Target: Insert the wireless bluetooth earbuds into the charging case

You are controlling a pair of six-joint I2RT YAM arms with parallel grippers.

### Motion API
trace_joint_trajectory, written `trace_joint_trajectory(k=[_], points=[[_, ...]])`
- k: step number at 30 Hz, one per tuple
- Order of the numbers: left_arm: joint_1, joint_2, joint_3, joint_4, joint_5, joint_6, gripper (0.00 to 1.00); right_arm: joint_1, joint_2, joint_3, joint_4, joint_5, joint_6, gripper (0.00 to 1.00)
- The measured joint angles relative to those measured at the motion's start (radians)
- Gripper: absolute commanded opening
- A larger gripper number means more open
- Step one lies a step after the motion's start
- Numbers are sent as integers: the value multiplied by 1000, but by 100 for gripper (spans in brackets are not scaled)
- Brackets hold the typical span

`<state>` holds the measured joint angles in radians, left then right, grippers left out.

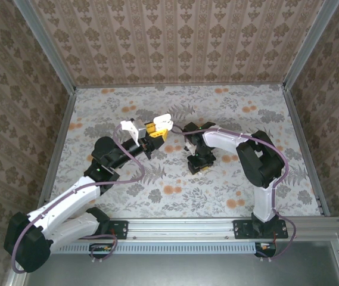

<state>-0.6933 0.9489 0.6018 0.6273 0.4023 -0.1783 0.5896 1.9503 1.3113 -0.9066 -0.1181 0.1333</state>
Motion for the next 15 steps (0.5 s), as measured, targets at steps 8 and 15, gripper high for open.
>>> trace_joint_trajectory(k=[8,15], points=[[0,0,0,-1,0,0,25,0,4,12,2,14,0,41],[0,0,0,-10,0,0,25,0,11,12,1,13,0,39]])
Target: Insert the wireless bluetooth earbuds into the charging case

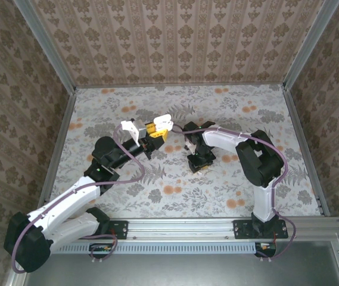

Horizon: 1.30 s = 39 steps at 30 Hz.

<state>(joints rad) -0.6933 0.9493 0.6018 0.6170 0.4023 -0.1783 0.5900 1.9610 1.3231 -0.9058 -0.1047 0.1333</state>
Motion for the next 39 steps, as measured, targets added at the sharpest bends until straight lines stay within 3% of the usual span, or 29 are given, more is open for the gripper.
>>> trace_joint_trajectory(k=[27,32,39], points=[[0,10,0,0,0,0,25,-3,-14,-19,23,13,53,32],[0,26,0,0,0,0,25,-20,-80,-68,59,2,101,32],[0,58,0,0,0,0,25,-82,-323,-145,160,-34,232,32]])
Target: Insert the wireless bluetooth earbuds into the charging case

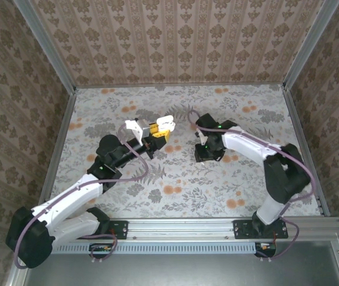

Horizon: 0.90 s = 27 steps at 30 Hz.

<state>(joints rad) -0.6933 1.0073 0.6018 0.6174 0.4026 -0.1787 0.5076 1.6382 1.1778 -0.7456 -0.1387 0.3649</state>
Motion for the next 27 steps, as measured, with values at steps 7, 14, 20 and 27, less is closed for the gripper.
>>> trace_joint_trajectory(k=[7,14,20,27], points=[[0,52,0,3,0,0,25,-10,-222,-49,109,-3,135,31],[0,84,1,22,1,0,25,-10,-368,-61,176,10,238,31],[0,99,1,33,4,-1,25,-10,-456,-61,221,31,300,31],[0,125,1,64,5,-8,25,-8,-513,-59,252,30,355,31]])
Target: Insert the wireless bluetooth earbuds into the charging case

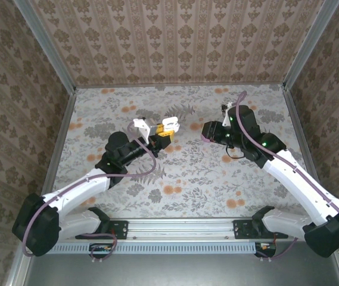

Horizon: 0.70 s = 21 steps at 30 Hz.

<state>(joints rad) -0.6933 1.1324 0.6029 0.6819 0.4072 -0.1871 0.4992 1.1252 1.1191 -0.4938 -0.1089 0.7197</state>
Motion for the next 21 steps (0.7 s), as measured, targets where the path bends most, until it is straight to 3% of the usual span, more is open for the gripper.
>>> trace_joint_trajectory(k=[21], points=[[-14,16,1,26,0,-8,25,130,11,53,209,2,120,31]])
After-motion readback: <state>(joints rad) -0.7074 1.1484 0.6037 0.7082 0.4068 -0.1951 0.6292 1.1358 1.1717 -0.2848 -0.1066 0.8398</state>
